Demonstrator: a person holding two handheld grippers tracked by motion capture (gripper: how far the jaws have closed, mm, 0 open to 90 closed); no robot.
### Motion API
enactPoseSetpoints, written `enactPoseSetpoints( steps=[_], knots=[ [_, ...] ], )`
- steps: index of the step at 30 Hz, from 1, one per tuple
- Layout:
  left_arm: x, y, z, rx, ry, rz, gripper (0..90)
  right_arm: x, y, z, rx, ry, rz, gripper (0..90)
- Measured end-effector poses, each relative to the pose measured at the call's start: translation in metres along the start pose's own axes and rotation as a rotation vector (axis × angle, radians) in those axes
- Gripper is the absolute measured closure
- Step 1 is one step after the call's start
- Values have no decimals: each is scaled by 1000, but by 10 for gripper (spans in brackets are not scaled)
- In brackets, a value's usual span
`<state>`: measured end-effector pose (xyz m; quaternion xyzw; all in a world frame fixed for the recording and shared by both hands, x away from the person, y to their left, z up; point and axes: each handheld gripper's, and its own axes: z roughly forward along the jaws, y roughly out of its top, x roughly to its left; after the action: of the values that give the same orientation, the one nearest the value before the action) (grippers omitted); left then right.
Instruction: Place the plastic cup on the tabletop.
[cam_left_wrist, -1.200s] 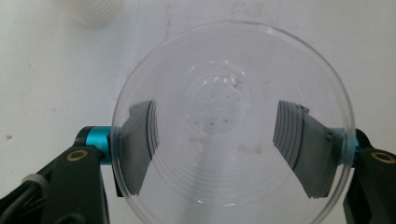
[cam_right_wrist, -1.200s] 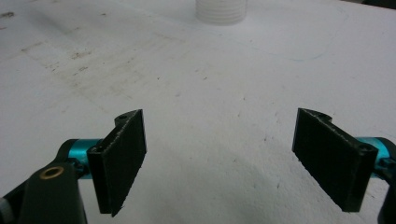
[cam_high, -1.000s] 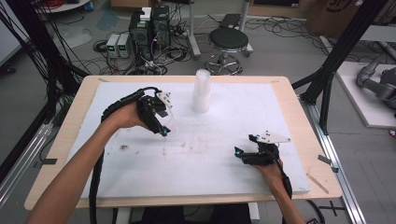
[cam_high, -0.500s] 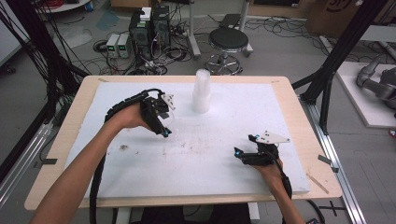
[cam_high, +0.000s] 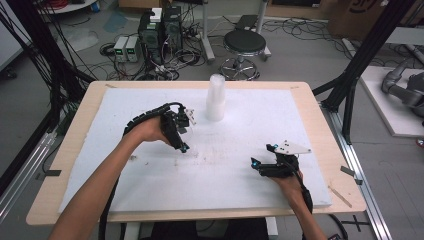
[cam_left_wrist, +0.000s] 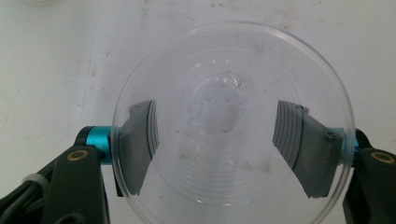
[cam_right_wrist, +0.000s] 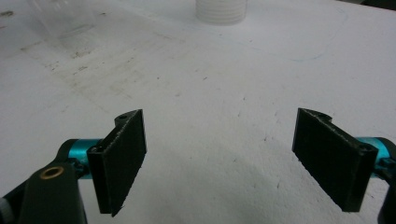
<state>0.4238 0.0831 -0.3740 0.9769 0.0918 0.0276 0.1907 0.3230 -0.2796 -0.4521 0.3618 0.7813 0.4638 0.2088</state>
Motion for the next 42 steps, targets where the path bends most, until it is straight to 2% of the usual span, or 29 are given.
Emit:
enactPoseSetpoints(
  steps=[7,19,24,28,32,42],
  knots=[
    [-1,5,8,32,-7,-2,305,0,0,-1,-10,-2,-1,172],
    [-2,10,12,34,3,-3,290,0,-1,-1,-7,2,-4,172],
    [-3,9,15,0,1,-10,280,0,-1,-1,-8,4,2,172],
    [-4,9,17,-9,-1,-8,269,0,-1,-1,-9,2,1,172],
    [-5,8,22,-18,0,-16,194,0,-1,-1,-10,3,3,172],
    [-5,6,24,-43,3,-33,136,0,-1,-1,-10,4,4,172]
  ],
)
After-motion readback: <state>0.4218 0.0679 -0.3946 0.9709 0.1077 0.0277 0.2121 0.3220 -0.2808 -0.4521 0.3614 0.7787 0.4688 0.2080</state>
